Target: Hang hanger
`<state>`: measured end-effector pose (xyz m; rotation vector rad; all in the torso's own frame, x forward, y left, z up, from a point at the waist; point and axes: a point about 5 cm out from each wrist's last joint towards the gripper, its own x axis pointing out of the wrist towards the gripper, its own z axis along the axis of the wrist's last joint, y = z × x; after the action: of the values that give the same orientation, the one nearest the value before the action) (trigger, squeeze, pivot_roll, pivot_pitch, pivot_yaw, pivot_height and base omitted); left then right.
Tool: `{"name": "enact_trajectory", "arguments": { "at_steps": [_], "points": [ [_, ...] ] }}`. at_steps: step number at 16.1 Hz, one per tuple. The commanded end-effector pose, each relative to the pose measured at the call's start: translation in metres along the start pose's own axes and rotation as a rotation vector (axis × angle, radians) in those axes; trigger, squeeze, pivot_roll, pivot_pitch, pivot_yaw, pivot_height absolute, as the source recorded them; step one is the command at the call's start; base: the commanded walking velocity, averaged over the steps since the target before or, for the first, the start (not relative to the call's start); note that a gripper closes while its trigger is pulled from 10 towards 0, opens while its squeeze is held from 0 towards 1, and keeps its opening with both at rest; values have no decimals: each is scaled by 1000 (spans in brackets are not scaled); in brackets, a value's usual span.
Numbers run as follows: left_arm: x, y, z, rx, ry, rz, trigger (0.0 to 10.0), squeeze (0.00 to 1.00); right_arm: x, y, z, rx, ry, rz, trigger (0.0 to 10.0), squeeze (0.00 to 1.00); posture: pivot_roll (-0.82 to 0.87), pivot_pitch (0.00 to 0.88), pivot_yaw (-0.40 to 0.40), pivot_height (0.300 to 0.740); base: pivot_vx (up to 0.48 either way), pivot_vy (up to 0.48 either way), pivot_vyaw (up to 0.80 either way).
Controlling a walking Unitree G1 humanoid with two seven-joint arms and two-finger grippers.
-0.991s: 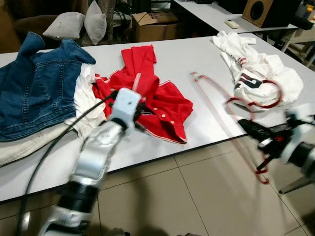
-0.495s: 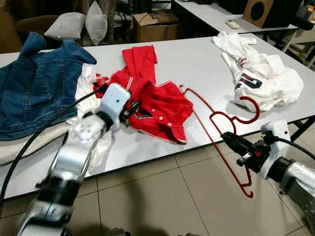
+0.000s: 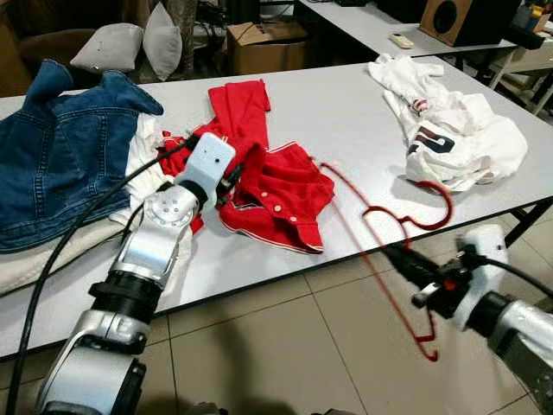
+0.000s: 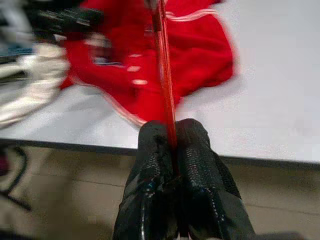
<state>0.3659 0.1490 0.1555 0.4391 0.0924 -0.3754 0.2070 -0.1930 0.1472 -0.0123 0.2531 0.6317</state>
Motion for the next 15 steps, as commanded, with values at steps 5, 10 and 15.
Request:
{"name": "enact_trajectory", "arguments": {
  "at_steps": [5,10,15],
  "points": [
    [13,4,-1,0,11,-12,0,0,0,22,-3,-13,67,174,10000,0,-79,0,-22,740,0,0,0],
    [17,10,10,-16,-41,-39,0,0,1,17,-20,-72,229,126,10000,0,-88,0,-15,740,0,0,0],
    [15,13,26,-28,-126,-43,0,0,8,10,-30,-140,357,55,10000,0,-78,0,-25,740,0,0,0]
  ]
}}
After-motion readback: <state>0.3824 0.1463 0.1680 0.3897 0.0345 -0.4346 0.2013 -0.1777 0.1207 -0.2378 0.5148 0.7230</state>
